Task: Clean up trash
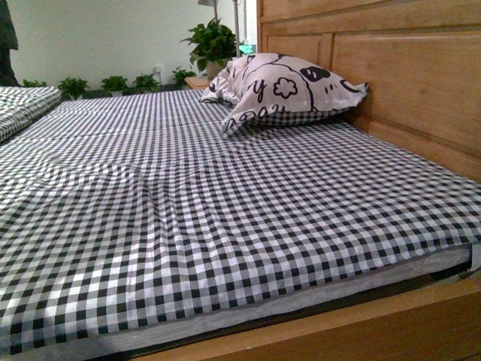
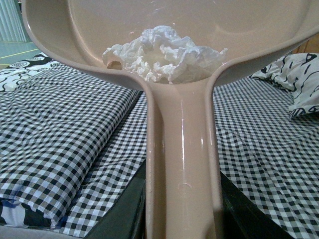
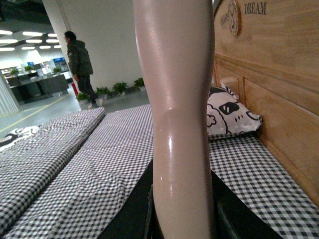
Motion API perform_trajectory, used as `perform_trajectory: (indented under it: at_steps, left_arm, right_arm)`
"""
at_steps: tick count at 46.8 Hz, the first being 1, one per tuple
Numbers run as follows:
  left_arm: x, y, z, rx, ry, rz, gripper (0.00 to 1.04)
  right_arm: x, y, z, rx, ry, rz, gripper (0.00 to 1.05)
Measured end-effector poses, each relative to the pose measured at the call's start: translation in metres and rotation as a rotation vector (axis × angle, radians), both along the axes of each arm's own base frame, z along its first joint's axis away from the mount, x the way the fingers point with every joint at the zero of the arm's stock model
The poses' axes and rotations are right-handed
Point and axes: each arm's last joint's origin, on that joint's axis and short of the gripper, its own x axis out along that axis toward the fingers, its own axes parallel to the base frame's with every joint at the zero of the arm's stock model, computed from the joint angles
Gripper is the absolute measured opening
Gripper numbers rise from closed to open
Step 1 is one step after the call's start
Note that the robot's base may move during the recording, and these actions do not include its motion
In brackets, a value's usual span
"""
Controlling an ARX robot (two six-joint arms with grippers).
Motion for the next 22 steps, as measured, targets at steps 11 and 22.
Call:
perform_trajectory:
  at_steps: [11, 22]
  left_arm:
    - [0.0000, 0.0000, 0.0000, 0.000, 0.000, 0.000, 0.27]
    - [0.0000, 0.0000, 0.0000, 0.000, 0.000, 0.000, 0.27]
  right_arm:
    - [0.0000, 0.0000, 0.0000, 0.000, 0.000, 0.000, 0.20]
    - [0.0000, 0.0000, 0.0000, 0.000, 0.000, 0.000, 0.20]
